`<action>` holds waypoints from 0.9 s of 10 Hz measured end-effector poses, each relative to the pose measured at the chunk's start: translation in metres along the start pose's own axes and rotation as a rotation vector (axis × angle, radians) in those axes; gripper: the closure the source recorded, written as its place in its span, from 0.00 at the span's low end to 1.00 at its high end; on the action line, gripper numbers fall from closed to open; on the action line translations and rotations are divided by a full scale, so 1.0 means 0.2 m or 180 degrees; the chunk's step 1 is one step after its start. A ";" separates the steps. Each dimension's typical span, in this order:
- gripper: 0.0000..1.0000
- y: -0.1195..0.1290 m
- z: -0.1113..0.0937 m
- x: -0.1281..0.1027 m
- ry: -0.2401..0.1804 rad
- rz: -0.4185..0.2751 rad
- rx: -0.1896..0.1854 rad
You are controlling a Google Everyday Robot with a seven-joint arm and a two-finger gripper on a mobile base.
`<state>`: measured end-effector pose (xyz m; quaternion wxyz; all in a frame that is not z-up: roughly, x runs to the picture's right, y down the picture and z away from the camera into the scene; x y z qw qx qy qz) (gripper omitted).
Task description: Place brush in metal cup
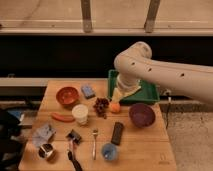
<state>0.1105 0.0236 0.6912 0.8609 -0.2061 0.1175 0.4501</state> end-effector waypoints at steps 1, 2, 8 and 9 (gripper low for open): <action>0.20 0.01 0.01 0.00 0.0016 -0.0040 0.0003; 0.20 0.07 0.02 -0.01 0.0011 -0.0124 -0.0034; 0.20 0.50 0.08 -0.05 -0.0001 -0.0456 -0.0241; 0.20 0.56 0.09 -0.04 0.0007 -0.0484 -0.0290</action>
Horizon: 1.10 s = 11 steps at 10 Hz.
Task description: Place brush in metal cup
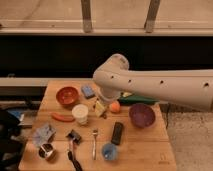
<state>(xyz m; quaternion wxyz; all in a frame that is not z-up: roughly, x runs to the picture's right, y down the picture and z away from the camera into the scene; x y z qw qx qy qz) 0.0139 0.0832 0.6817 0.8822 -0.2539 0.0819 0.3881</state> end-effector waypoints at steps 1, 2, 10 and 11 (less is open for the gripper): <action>0.20 0.07 0.02 -0.01 0.0023 -0.0061 -0.0052; 0.20 0.14 0.05 -0.02 0.0054 -0.0119 -0.0073; 0.20 0.33 0.11 0.00 0.0187 -0.0317 -0.0073; 0.20 0.34 0.13 0.00 0.0217 -0.0350 -0.0095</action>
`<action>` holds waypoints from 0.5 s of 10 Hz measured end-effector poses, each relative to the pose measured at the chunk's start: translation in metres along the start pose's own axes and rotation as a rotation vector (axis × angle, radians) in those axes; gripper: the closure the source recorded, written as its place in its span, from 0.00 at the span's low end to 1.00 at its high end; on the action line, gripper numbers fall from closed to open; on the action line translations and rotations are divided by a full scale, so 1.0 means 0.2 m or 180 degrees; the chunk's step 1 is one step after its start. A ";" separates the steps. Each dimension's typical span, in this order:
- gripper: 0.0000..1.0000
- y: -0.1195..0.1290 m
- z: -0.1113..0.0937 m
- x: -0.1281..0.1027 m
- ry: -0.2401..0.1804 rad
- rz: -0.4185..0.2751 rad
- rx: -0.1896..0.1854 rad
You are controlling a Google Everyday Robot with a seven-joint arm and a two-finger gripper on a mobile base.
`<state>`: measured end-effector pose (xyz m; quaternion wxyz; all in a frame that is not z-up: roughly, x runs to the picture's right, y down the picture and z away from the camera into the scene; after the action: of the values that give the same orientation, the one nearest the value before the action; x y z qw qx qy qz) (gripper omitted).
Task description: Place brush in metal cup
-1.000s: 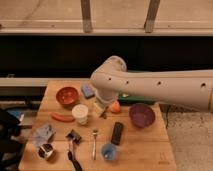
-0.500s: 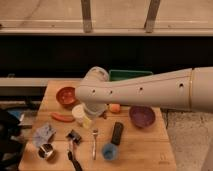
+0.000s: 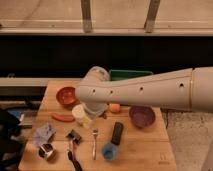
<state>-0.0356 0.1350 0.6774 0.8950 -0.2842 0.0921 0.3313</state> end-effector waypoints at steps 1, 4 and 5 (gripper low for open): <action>0.20 0.04 0.02 0.00 0.0028 -0.0052 -0.0041; 0.20 0.28 0.07 0.05 0.0098 -0.0142 -0.0198; 0.20 0.36 0.09 0.06 0.0110 -0.0149 -0.0252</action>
<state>-0.0734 0.1956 0.6551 0.8888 -0.3271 0.0877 0.3088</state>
